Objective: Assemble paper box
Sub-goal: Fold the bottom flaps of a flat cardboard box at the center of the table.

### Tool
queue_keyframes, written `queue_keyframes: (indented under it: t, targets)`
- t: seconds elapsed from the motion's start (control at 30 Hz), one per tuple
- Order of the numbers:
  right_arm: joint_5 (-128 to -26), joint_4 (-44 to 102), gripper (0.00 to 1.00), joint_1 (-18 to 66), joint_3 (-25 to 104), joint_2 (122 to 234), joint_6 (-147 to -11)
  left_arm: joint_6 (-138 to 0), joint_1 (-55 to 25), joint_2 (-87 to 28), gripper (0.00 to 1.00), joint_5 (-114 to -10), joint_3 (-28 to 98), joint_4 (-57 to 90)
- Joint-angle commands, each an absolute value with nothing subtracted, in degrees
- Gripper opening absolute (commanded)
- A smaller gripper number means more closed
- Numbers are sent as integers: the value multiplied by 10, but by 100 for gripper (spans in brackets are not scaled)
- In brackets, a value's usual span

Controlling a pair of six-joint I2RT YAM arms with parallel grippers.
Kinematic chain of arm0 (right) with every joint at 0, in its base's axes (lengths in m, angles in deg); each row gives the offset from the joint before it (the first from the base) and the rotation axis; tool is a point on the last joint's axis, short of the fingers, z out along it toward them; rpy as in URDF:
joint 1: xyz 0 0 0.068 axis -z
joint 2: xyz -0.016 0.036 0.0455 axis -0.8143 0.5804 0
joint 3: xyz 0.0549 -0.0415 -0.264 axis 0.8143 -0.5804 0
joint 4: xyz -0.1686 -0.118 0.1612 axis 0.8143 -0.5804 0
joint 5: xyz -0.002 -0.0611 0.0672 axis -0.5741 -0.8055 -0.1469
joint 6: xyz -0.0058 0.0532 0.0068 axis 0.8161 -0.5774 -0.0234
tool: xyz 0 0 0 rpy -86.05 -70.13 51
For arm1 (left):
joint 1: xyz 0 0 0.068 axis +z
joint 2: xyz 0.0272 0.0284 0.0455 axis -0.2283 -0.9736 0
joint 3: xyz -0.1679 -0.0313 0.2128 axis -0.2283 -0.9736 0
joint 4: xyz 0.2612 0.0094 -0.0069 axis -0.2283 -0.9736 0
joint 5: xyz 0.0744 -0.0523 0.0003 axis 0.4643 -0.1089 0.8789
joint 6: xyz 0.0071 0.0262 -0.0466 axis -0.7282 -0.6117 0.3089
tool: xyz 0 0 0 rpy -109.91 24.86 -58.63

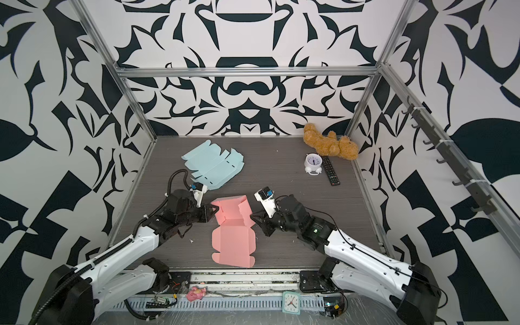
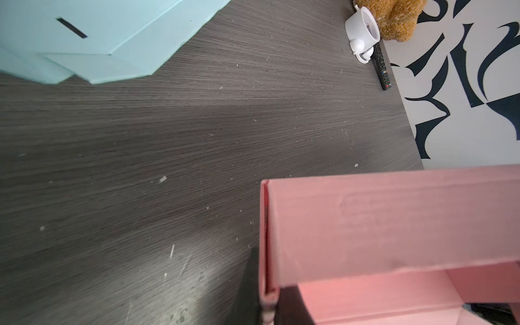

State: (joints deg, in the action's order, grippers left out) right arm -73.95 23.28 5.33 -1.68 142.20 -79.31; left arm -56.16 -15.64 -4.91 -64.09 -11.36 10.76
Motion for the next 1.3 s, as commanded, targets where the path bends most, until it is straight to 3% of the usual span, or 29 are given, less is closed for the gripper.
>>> queue_keyframes:
  t: [0.0,0.2,0.77,1.27]
  targets:
    - [-739,252,21,54,2,1425,-784,-563,-157,-54,8,-658,-93,121]
    - [-785,211,26,55,28,1446,-791,-554,-157,-62,8,-640,-97,125]
    - [-855,194,24,14,90,1540,-799,-503,-191,-94,7,-557,-93,130]
    - [-1069,62,24,-56,189,1635,-808,-439,-219,-98,7,-493,-99,150]
